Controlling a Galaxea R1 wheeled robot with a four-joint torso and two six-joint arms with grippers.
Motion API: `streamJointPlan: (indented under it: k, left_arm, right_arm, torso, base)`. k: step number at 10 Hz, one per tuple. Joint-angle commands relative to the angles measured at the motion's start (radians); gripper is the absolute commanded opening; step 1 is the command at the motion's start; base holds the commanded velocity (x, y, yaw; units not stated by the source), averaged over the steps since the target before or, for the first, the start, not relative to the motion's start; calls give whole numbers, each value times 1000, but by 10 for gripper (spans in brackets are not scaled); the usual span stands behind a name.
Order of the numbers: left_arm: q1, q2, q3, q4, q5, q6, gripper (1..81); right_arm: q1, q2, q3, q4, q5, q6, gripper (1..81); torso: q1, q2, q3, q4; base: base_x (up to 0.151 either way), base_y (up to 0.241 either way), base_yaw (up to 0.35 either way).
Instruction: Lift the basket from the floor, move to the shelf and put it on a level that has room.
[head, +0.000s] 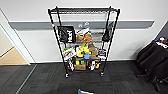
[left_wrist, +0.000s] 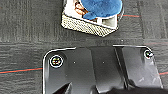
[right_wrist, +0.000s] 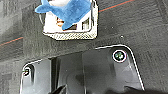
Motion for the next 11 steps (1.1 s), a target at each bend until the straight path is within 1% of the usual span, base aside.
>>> streamJointPlan:
  k: [1, 2, 4, 5, 7, 9, 11]
  left_arm:
    - [-31, -10, 5, -7, 54, -3, 811]
    - [-28, -15, 6, -8, 74, -3, 811]
    - [-27, -15, 8, -6, 77, -3, 811]
    - [-27, -15, 8, -4, 75, -3, 811]
    - [-34, -18, 9, -9, 71, -3, 811]
    - [-59, -21, 9, -43, 75, -5, 811]
    - [-67, -22, 11, -41, 80, -5, 811]
  right_arm:
    - [49, -10, 6, 10, -49, 2, 811]
    - [48, -10, 3, 10, -49, 2, 811]
    - [48, -10, 1, 10, -49, 2, 811]
    - [48, -10, 1, 10, -49, 2, 811]
    - [51, -10, 2, 10, -50, 4, 811]
    - [52, -10, 4, 19, -55, 2, 811]
    - [49, -10, 1, 19, -56, 2, 811]
  torso:
    - [0, 0, 0, 0]
    - [0, 0, 0, 0]
    - [0, 0, 0, 0]
    - [64, -100, 0, 0]
    - [73, -115, 0, 0]
    - [108, -172, 0, 0]
    - [151, -241, 0, 0]
  base:
    - [0, 0, 0]
    - [0, 0, 0]
    - [0, 0, 0]
    - [0, 0, 0]
    - [0, 0, 0]
    - [0, 0, 0]
    - [0, 0, 0]
